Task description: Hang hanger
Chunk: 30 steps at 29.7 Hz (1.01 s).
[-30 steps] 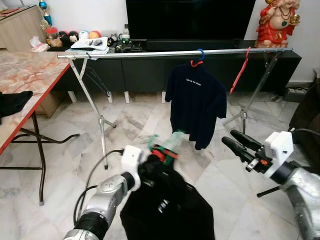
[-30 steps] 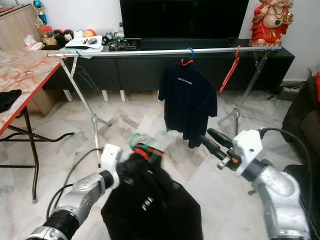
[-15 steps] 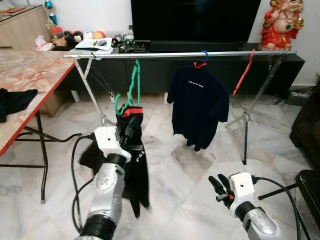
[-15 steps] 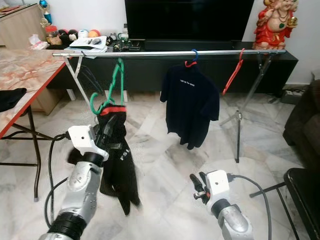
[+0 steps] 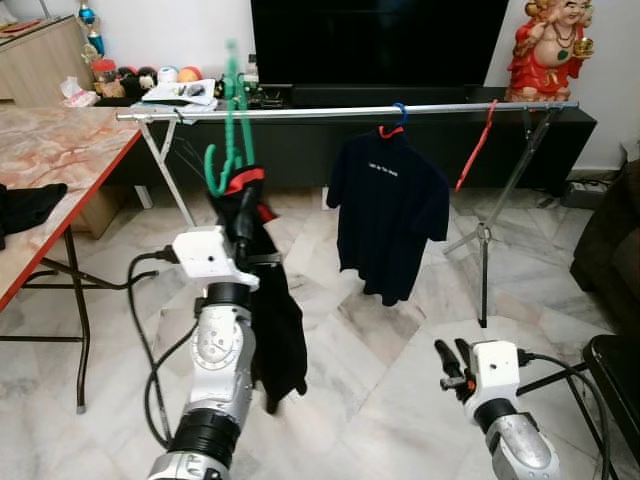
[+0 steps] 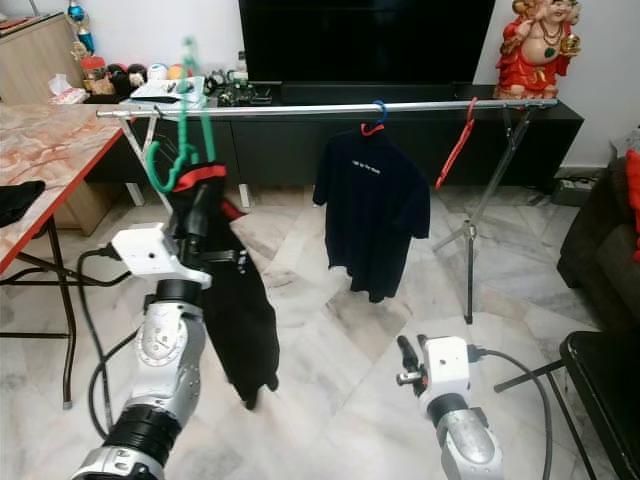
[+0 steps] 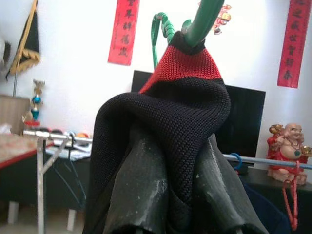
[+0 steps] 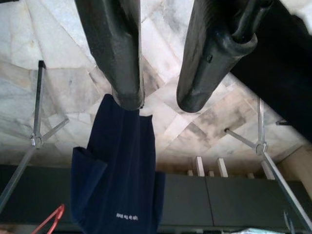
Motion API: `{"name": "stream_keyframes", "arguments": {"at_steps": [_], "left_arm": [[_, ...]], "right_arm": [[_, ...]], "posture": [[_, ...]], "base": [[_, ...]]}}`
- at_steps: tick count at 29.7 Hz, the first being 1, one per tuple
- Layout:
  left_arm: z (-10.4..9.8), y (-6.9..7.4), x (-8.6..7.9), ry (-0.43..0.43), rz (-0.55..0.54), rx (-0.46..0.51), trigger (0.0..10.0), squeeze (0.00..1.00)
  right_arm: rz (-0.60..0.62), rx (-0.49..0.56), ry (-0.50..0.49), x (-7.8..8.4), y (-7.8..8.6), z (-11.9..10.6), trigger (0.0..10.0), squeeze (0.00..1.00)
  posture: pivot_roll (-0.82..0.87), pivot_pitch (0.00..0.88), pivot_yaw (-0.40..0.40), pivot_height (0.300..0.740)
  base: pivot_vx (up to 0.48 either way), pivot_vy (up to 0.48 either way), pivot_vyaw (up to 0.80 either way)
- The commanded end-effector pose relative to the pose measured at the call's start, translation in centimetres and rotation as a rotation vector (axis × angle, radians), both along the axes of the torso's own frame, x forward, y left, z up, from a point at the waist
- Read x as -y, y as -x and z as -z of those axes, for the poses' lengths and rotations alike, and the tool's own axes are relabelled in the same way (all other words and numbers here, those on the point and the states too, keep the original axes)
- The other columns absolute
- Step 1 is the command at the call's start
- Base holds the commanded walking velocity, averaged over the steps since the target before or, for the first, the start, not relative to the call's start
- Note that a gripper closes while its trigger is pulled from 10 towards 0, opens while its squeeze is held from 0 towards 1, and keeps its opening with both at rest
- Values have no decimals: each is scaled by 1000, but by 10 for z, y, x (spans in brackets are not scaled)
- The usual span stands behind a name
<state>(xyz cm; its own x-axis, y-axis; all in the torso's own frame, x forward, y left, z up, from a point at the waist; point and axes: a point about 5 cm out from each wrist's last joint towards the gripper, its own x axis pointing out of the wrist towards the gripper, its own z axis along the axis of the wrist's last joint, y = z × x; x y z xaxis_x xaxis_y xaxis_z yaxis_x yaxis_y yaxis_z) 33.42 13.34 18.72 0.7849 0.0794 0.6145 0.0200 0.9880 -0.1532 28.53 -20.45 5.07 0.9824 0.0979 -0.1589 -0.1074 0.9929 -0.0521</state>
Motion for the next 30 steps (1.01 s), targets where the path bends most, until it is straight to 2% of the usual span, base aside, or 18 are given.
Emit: {"name": "stream_keyframes", "arguments": {"at_steps": [1,4,5,7,9,11,13,15,17,20,21,23,24,25,26,28,29,30], "left_arm": [[12,-6,9,-122,129,-85,10000,0],[37,-9,28,-241,393,-237,10000,0],[37,-9,28,-241,393,-237,10000,0],[51,-6,35,-327,501,-300,10000,0],[59,-4,37,-333,567,-356,10000,0],[71,-1,40,-416,637,-424,10000,0],[76,1,42,-422,701,-464,10000,0],[86,6,44,-481,811,-526,10000,0],[92,10,46,-532,872,-553,10000,0],[98,14,49,-584,938,-582,10000,0],[102,18,50,-622,981,-611,10000,0],[103,18,50,-629,994,-621,10000,0],[109,23,49,-711,1044,-659,10000,0],[109,23,49,-711,1044,-659,10000,0],[115,27,48,-806,1086,-700,10000,0],[116,31,50,-824,1136,-714,10000,0],[116,31,50,-824,1136,-714,10000,0],[113,33,53,-822,1181,-707,10000,0]], "right_arm": [[14,81,13,1,-10,-19,10000,0],[-44,144,71,1,-19,-40,10000,0],[-44,144,71,1,-19,-40,10000,0],[-133,161,120,-1,-23,-51,10000,0],[-223,182,183,-3,-25,-61,10000,0],[-395,216,252,-7,-25,-80,10000,0],[-490,221,277,-8,-23,-91,10000,0],[-689,226,350,-6,-17,-113,10000,0],[-779,223,391,-3,-16,-125,10000,0],[-857,210,389,0,-15,-137,10000,0],[-927,183,386,1,-14,-142,10000,0],[-947,174,386,2,-13,-143,10000,0],[-1045,97,429,2,-9,-137,10000,0],[-1045,97,429,2,-9,-137,10000,0],[-1146,-15,498,3,-2,-124,10000,0],[-1212,-78,507,2,2,-113,10000,0],[-1212,-78,507,2,2,-113,10000,0],[-1258,-130,516,0,5,-101,10000,0]], "posture": [[-52,51,32,740],[-50,55,34,740],[-50,55,34,740],[-49,54,36,740],[-52,58,36,740],[-54,57,36,740],[-54,57,36,740],[-63,59,32,740],[-67,57,30,740],[-71,55,28,740],[-73,53,25,740],[-73,53,25,740],[-69,49,21,740],[-69,49,21,740],[-66,47,16,740],[-63,44,9,740],[-63,44,9,740],[-53,43,3,740]], "base": [[0,0,0],[0,0,0],[0,0,0],[0,0,0],[0,0,0],[0,0,0],[0,0,0],[0,0,0],[0,0,0],[0,0,0],[0,0,0],[0,0,0],[0,0,0],[0,0,0],[0,0,0],[0,0,0],[0,0,0],[0,0,0]]}}
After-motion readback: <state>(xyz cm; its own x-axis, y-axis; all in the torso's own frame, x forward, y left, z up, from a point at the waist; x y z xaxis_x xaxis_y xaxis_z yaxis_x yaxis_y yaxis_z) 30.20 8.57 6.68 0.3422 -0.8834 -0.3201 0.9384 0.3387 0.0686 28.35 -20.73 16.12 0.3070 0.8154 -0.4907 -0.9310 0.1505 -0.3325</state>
